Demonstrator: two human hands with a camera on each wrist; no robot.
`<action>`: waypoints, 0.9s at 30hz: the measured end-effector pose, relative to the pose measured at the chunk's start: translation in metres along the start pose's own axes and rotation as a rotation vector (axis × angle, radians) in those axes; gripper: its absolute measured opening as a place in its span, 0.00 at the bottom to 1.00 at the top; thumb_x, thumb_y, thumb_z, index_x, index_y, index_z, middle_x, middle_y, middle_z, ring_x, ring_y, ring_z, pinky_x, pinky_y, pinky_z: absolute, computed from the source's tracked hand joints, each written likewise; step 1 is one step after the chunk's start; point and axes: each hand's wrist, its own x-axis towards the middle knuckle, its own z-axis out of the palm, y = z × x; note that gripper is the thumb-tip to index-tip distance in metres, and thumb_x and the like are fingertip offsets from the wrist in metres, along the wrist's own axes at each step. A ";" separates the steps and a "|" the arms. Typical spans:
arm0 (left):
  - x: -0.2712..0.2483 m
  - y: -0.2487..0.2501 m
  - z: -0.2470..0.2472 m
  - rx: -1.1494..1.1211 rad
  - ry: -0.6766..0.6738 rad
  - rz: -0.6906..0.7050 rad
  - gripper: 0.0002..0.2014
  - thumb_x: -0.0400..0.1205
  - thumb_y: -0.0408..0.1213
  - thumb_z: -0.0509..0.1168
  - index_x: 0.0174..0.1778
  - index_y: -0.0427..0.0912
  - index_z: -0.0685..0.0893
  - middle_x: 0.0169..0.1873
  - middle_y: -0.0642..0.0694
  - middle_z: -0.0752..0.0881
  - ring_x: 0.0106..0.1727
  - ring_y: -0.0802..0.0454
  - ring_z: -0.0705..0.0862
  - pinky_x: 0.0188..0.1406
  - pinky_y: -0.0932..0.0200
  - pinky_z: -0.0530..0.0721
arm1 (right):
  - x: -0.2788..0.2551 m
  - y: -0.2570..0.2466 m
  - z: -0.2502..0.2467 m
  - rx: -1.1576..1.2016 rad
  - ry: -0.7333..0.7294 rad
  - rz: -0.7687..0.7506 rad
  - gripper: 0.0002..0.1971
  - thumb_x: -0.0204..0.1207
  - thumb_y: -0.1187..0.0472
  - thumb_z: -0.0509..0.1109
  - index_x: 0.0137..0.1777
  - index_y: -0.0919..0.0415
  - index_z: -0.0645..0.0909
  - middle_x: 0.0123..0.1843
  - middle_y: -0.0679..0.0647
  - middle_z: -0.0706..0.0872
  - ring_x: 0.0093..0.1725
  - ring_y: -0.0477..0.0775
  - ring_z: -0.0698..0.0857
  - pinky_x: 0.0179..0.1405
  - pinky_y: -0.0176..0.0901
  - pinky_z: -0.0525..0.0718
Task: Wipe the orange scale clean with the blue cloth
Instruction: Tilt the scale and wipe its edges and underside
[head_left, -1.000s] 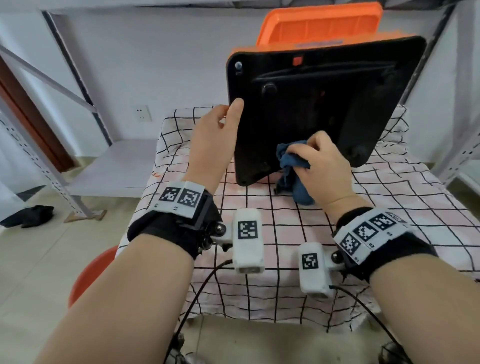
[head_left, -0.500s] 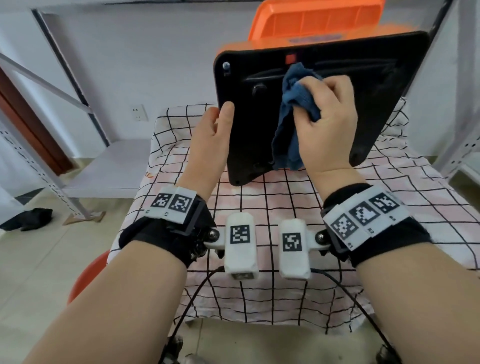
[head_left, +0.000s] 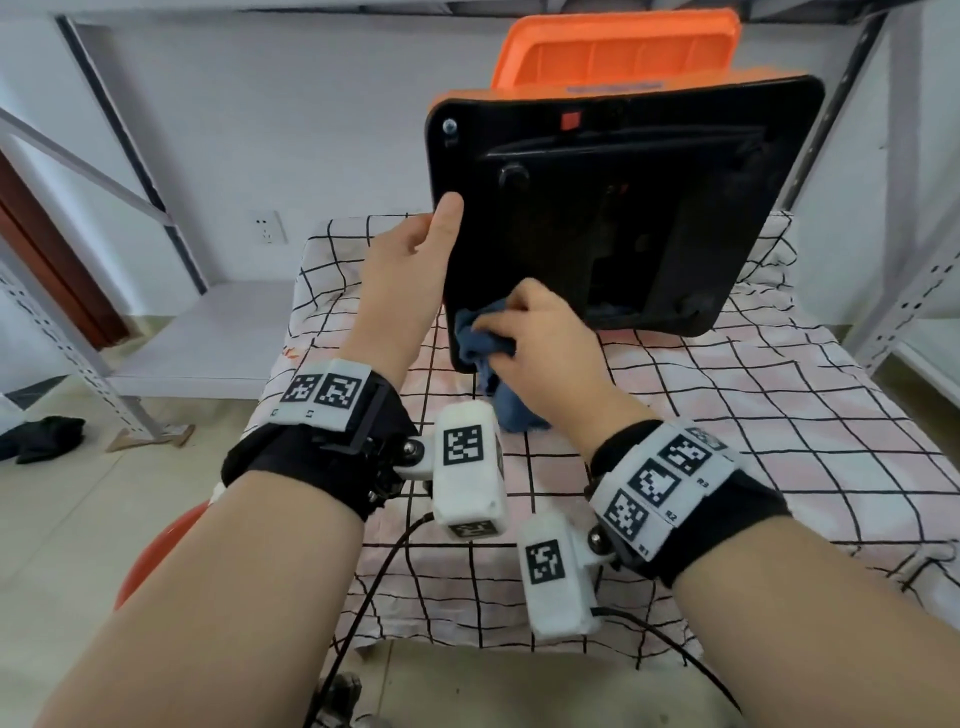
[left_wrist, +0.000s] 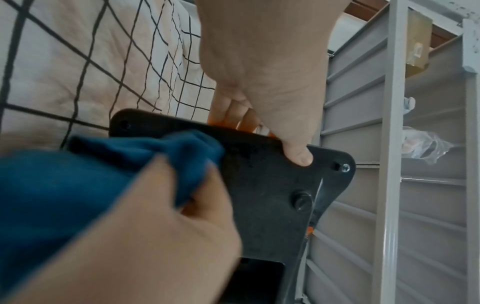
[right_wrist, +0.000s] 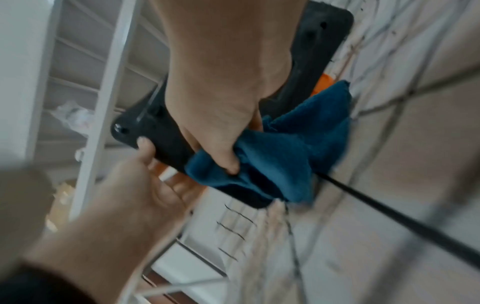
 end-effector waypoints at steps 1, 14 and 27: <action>-0.001 0.001 0.000 -0.003 -0.011 -0.001 0.39 0.73 0.70 0.60 0.45 0.29 0.80 0.41 0.34 0.85 0.48 0.30 0.86 0.54 0.29 0.82 | -0.002 0.000 0.005 -0.064 -0.081 0.003 0.15 0.77 0.59 0.68 0.63 0.49 0.82 0.57 0.51 0.72 0.59 0.54 0.73 0.51 0.50 0.81; 0.001 -0.018 -0.005 0.035 0.009 -0.014 0.45 0.66 0.78 0.59 0.48 0.33 0.84 0.41 0.36 0.86 0.51 0.30 0.85 0.57 0.30 0.82 | -0.012 0.035 0.000 0.559 0.101 0.600 0.08 0.70 0.66 0.75 0.48 0.56 0.84 0.45 0.54 0.88 0.48 0.52 0.86 0.46 0.44 0.84; -0.017 -0.031 -0.012 0.094 -0.227 -0.145 0.19 0.79 0.66 0.55 0.47 0.56 0.80 0.45 0.53 0.87 0.49 0.57 0.84 0.56 0.53 0.81 | 0.003 0.001 0.028 1.515 0.311 1.193 0.21 0.73 0.73 0.69 0.66 0.65 0.75 0.53 0.63 0.85 0.44 0.58 0.86 0.62 0.66 0.81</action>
